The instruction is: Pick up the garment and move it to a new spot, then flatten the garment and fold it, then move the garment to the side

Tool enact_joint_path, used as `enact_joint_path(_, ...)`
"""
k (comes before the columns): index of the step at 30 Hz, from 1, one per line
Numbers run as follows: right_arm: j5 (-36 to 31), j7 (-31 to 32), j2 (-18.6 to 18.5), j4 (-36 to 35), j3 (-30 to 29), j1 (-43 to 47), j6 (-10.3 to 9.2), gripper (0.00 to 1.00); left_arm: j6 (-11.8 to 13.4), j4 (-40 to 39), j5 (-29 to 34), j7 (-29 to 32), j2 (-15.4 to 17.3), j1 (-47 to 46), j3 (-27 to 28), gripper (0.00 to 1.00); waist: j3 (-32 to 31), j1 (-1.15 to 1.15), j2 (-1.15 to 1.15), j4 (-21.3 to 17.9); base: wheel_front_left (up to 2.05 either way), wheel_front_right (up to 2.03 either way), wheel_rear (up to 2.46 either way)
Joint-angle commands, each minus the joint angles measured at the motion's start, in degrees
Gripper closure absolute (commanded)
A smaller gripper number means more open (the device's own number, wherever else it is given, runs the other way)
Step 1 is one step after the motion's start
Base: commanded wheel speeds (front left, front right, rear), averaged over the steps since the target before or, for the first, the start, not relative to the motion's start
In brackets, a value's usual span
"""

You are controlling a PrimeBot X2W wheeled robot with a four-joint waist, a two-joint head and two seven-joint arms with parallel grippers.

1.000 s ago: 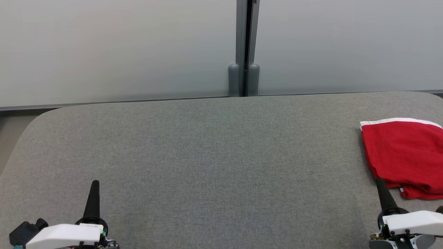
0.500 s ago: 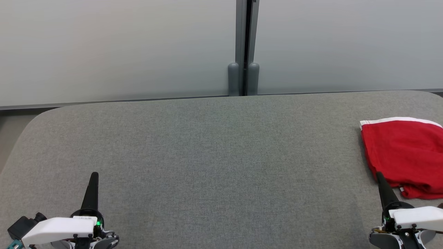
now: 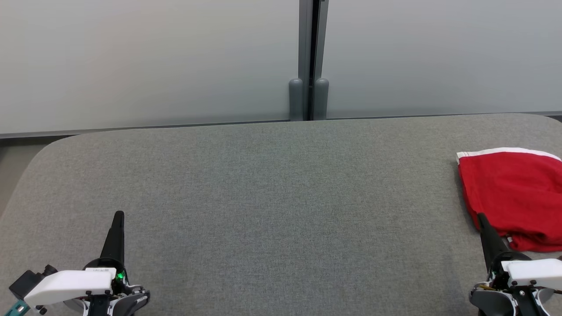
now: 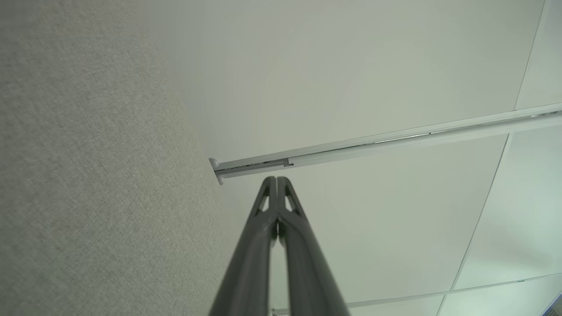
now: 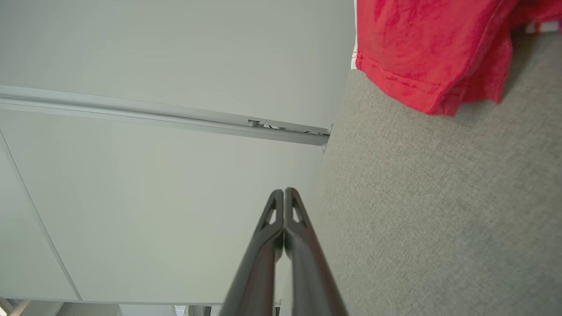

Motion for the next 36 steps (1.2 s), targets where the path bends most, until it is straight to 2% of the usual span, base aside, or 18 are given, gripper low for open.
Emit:
enact_joint_path(1, 1.03, 0.45, -0.53, -0.30, -0.32, -0.87, 0.02, 1.00, -0.55, -0.36, -0.66, 0.19, 0.37, -1.24, 0.26, 1.00, 0.01, 0.00, 0.00, 0.00, 0.00, 0.00, 0.00)
enact_joint_path(21, 9.25, 2.48, -0.63, -0.59, -0.90, -1.77, 0.02, 1.00, -0.62, -0.31, -8.09, 2.27, 0.45, -2.84, 0.64, 1.00, 0.32, 0.00, 0.00, -0.09, 0.00, 0.00, 0.00)
enact_joint_path(36, 9.06, 2.44, -0.62, -0.55, -0.90, -1.69, 0.02, 1.00, -0.62, -0.30, -8.07, 2.34, 0.45, -2.75, 0.64, 1.00, 0.33, 0.00, 0.00, -0.10, 0.00, 0.00, 0.00)
